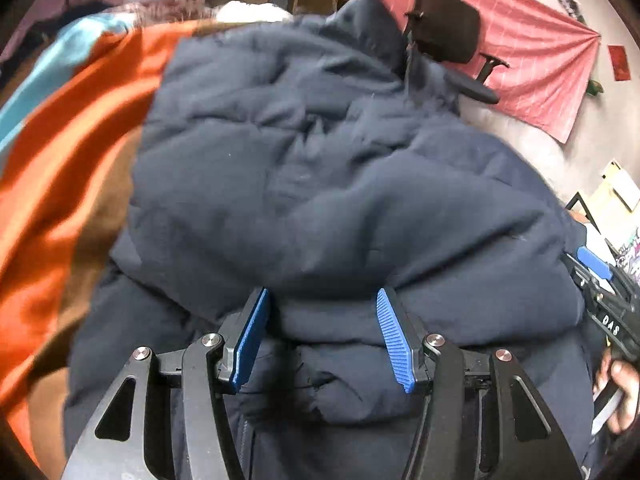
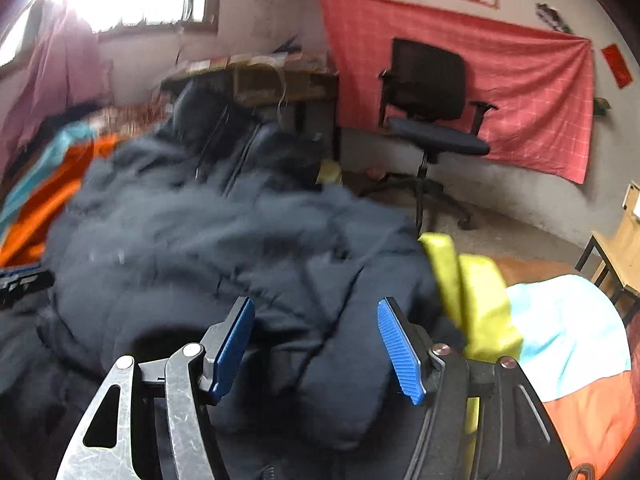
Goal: Fold large clothes
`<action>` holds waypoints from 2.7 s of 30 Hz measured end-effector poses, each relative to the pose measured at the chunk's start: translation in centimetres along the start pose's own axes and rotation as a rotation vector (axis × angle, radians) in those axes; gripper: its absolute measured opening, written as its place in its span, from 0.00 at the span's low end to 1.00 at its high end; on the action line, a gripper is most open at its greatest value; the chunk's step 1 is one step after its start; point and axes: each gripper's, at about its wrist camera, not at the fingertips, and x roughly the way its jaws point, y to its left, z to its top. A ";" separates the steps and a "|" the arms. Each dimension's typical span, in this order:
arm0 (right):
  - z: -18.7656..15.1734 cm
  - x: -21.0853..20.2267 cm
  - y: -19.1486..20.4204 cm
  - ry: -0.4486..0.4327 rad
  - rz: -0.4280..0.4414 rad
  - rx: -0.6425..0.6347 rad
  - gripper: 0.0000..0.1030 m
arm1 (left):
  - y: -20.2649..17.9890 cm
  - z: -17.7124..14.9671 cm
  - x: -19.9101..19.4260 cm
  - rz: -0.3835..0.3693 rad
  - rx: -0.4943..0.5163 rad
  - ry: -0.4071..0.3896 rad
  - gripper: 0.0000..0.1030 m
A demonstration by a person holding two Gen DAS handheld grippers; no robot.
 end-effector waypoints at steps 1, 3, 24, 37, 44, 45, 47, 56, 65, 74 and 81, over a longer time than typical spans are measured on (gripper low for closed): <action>-0.3 0.8 0.4 0.026 -0.001 -0.016 0.57 | -0.1 0.0 0.3 0.007 0.006 0.004 0.49; -0.8 1.9 0.8 0.051 -0.005 -0.022 0.57 | -0.4 -0.2 0.9 0.028 0.031 0.006 0.49; 1.7 -4.4 0.8 0.056 0.079 0.102 0.78 | 1.1 0.0 -10.6 -0.134 -0.065 -0.047 0.74; 5.8 -11.2 6.8 0.222 0.219 0.102 0.90 | 4.3 2.6 -14.4 -0.043 0.014 0.006 0.74; 8.0 -7.9 6.4 0.279 0.239 0.095 0.90 | 5.0 9.7 -13.1 -0.029 0.016 -0.031 0.74; 8.6 -6.9 5.9 0.280 0.236 0.109 0.90 | 4.9 10.9 -12.6 -0.026 0.025 -0.048 0.74; 9.9 -4.5 4.5 0.273 0.239 0.153 0.90 | 4.2 13.4 -11.0 -0.023 0.032 -0.095 0.74; 15.3 9.8 -3.7 0.175 0.292 0.430 0.90 | -0.6 23.6 0.8 -0.057 -0.049 -0.155 0.74; 19.1 22.4 -8.9 0.156 0.347 0.772 0.89 | -2.4 29.9 7.5 0.024 -0.062 -0.127 0.73; 20.3 26.9 -7.5 0.216 0.304 0.749 0.34 | -0.9 28.6 8.4 -0.062 -0.055 -0.146 0.14; 19.9 21.6 -7.8 0.122 0.317 0.675 0.10 | -2.6 24.3 2.7 -0.075 0.082 -0.259 0.08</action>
